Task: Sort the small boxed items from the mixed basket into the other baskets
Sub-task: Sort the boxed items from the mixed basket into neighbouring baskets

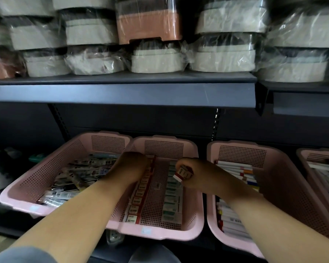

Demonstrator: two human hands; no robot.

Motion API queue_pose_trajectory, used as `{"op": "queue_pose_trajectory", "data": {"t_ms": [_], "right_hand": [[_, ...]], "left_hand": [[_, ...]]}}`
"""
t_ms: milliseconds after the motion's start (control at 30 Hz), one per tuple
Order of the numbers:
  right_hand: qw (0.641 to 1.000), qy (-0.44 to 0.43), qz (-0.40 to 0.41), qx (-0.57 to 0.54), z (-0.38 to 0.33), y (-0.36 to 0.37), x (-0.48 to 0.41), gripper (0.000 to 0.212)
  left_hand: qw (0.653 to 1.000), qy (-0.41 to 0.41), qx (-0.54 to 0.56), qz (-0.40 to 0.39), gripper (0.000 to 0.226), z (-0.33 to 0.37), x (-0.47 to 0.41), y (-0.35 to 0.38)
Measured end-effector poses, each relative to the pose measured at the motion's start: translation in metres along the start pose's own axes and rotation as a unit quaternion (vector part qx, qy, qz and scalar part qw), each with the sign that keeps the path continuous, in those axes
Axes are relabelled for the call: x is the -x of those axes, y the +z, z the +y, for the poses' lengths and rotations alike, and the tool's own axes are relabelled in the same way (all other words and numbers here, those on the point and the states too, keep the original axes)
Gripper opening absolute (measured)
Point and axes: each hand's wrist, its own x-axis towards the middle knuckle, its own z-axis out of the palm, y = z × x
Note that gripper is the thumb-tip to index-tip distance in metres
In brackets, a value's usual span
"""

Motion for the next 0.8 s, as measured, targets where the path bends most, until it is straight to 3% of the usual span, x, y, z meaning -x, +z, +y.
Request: {"op": "queue_pose_trajectory", "data": {"t_ms": [267, 500, 567, 667, 800], "right_hand": [[1.000, 0.000, 0.001, -0.013, 0.001, 0.000, 0.001, 0.041], [1.000, 0.000, -0.003, -0.007, -0.002, -0.002, 0.004, 0.039], [1.000, 0.000, -0.001, -0.012, -0.003, -0.003, 0.005, 0.038], [1.000, 0.000, 0.000, -0.016, -0.004, -0.003, 0.007, 0.038], [1.000, -0.002, 0.002, -0.012, -0.003, -0.001, 0.005, 0.037]], "left_hand": [[0.982, -0.080, 0.166, 0.036, 0.019, 0.006, -0.004, 0.005], [0.992, -0.048, 0.110, 0.040, 0.023, 0.004, -0.003, 0.006], [0.988, -0.043, 0.131, 0.068, 0.022, 0.001, -0.001, 0.007], [0.984, -0.067, 0.161, 0.029, 0.036, -0.001, -0.005, 0.010], [0.966, -0.094, 0.235, 0.051, 0.019, 0.007, 0.006, 0.002]]}}
